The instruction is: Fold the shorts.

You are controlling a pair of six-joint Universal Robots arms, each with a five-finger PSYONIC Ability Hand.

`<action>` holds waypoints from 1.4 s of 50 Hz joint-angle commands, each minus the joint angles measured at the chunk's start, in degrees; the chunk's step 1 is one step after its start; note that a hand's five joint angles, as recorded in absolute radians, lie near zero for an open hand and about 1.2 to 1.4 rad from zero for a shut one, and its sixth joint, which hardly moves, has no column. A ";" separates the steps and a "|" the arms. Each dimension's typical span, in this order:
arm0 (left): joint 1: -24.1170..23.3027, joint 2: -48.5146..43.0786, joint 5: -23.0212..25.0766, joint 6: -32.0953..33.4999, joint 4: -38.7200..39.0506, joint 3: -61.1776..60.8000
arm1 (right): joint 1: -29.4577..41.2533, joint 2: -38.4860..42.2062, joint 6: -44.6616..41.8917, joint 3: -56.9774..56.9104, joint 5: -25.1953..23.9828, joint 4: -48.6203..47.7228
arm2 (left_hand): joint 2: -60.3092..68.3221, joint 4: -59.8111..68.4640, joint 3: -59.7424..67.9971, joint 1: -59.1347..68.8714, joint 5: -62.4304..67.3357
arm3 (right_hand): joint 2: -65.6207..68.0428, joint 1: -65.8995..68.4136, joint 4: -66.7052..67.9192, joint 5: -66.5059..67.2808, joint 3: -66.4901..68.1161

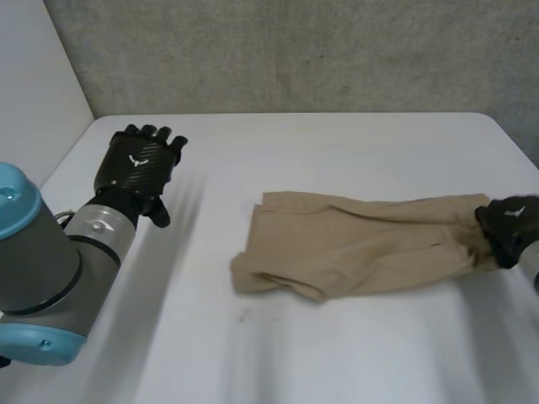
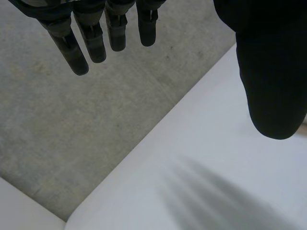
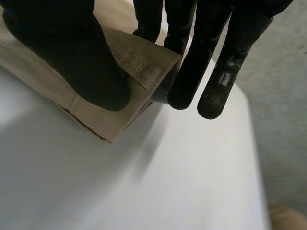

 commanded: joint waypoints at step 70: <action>-14.93 -25.26 -6.69 -25.29 -27.86 29.25 | 23.09 16.17 22.87 -31.55 -6.81 18.91 | 3.06 2.83 2.40 3.69 1.96 | -56.37 -42.47 -58.19 -55.09 -57.44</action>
